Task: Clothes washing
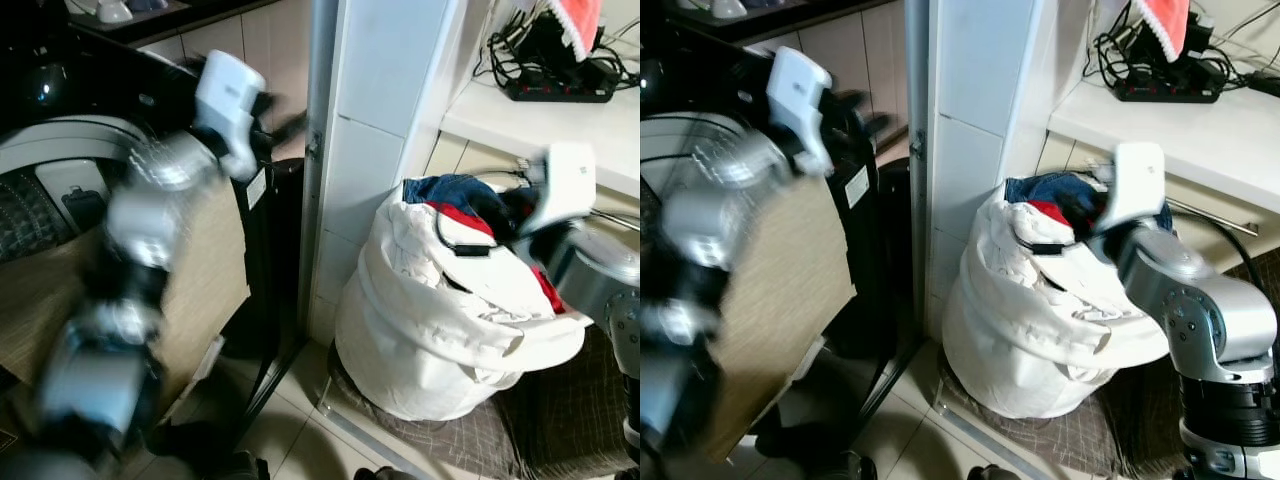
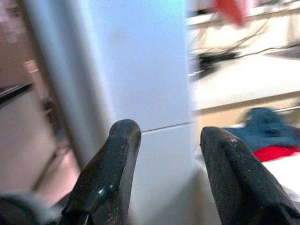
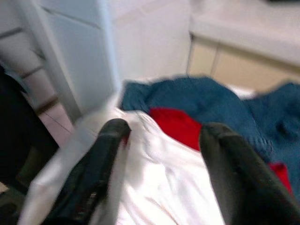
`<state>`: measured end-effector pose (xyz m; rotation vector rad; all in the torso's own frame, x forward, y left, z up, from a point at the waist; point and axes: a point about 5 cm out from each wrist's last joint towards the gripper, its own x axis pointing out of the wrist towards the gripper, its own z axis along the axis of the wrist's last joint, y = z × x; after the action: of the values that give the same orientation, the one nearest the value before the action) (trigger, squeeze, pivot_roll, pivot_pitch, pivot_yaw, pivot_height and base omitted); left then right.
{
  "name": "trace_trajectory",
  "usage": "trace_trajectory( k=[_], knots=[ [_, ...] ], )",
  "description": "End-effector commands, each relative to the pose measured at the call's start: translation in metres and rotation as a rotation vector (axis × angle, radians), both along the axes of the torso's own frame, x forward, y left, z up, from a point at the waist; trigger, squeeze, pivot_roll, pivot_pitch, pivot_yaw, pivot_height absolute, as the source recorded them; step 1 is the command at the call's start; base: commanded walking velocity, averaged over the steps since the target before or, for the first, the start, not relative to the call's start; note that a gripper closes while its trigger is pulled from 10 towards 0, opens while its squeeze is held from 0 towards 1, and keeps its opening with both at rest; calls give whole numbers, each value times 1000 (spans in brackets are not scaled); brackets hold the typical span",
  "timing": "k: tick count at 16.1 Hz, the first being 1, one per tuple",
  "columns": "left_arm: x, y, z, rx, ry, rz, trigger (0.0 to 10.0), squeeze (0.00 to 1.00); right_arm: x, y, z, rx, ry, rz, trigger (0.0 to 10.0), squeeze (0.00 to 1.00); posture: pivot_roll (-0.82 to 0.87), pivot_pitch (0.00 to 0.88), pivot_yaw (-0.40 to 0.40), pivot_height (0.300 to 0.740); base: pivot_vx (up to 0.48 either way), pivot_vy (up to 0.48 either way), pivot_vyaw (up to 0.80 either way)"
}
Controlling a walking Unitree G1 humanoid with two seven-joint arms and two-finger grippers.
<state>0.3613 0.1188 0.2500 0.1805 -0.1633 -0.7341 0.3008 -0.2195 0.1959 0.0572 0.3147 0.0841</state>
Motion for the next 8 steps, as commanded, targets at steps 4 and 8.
trace_trajectory(
  k=[4,8],
  knots=[
    [-31,-24,-8,41,25,-127,10000,0,9,-19,-29,70,104,-17,10000,1000,-90,52,-5,740,0,0,0],
    [-52,-35,-23,36,86,-165,10000,0,12,-23,-67,39,253,61,10000,0,-82,56,-6,740,0,0,0]
  ],
)
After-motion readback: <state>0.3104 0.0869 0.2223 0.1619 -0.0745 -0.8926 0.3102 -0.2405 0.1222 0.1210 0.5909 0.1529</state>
